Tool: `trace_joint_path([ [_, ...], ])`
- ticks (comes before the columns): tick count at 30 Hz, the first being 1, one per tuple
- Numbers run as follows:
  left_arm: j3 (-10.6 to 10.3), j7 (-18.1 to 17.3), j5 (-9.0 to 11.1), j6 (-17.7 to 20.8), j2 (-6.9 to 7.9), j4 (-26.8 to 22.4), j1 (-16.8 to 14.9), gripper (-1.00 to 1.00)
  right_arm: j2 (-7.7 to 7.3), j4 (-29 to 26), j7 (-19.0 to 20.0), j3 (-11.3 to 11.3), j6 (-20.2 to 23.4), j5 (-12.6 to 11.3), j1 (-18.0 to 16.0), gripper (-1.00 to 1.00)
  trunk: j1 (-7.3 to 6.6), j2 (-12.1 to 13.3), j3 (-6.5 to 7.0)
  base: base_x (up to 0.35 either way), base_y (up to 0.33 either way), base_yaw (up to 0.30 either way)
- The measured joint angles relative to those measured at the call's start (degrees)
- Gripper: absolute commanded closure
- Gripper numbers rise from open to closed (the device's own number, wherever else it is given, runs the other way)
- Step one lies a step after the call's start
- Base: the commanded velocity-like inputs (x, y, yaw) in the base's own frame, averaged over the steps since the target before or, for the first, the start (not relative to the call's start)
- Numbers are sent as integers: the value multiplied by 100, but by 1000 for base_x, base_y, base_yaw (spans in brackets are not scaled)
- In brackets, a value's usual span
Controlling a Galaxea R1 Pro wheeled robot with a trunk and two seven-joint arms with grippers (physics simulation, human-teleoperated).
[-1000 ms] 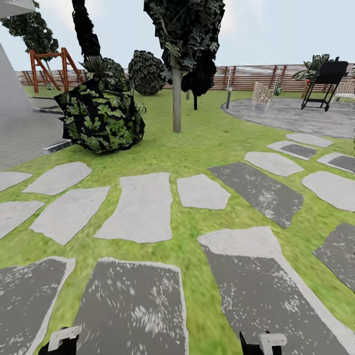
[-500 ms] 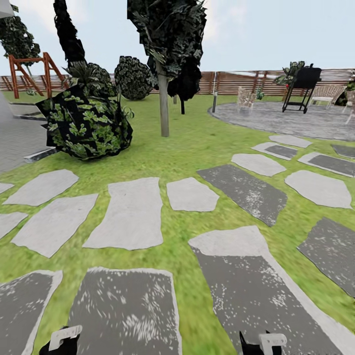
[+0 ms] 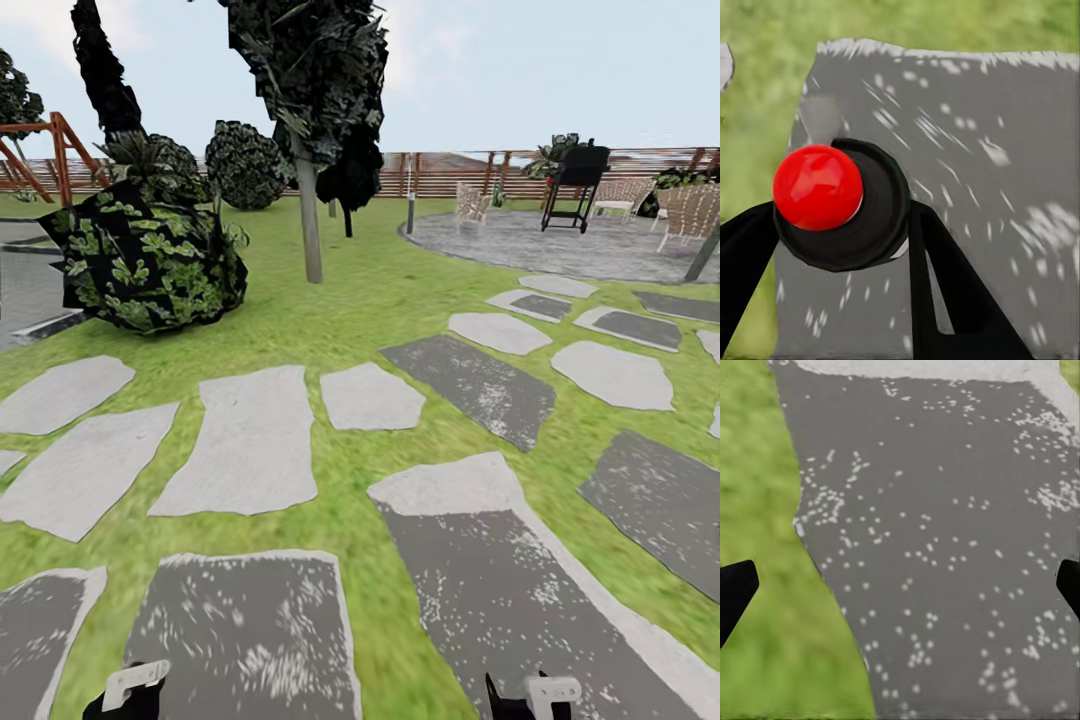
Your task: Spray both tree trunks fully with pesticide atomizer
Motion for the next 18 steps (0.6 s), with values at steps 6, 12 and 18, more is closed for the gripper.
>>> trace_joint_path([
  [6, 8, 0, -3, 10, -6, 0, 2, 100, 0, -7, 6, 1, 1, -6, 0, -100, -2, 0, 0, -139, 229, -1],
  [12, 9, 5, 0, 16, -9, 10, -2, 100, 7, -11, 2, 1, 1, -7, 2, -100, -2, 0, 14, -12, 107, -174],
  [18, 9, 8, 1, 16, -11, 15, -2, 100, 6, -6, -3, -7, 1, -8, 2, -100, -2, 0, 26, -1, 8, -284],
])
